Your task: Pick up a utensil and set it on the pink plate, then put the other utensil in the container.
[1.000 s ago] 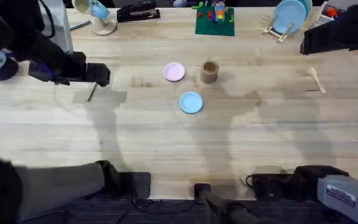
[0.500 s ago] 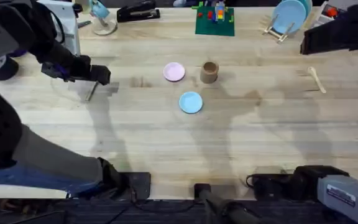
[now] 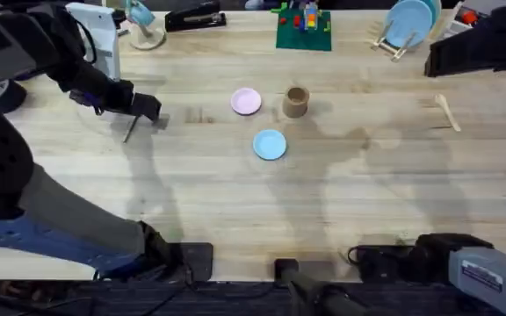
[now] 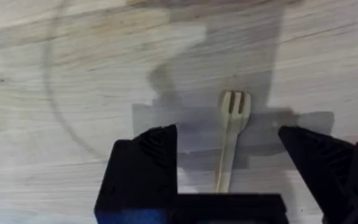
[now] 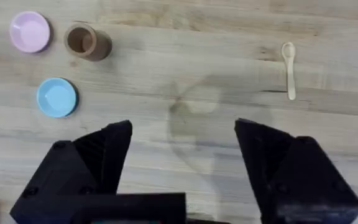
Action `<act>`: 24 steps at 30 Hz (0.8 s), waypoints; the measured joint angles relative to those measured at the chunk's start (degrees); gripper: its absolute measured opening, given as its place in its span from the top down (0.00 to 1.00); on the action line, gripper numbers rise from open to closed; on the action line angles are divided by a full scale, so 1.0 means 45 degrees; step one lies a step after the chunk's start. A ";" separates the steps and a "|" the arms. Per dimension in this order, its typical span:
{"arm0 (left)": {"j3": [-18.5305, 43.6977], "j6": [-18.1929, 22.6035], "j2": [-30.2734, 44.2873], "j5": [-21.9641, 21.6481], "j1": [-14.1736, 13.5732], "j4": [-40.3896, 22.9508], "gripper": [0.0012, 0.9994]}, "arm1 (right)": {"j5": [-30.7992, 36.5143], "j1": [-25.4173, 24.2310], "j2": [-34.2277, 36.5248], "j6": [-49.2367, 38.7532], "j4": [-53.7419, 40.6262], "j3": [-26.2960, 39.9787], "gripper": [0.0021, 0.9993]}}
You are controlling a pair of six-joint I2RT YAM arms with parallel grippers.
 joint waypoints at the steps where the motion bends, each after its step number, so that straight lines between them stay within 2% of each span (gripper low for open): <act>1: 0.0000 0.0102 0.0011 0.0050 0.0000 0.0020 0.01 | 0.0000 0.0000 0.0000 0.0000 -0.0001 0.0000 0.00; 24: 0.0167 0.0390 0.0286 0.0652 0.0053 -0.0614 0.01 | 0.0000 0.0000 0.0000 0.0000 -0.0004 0.0000 0.01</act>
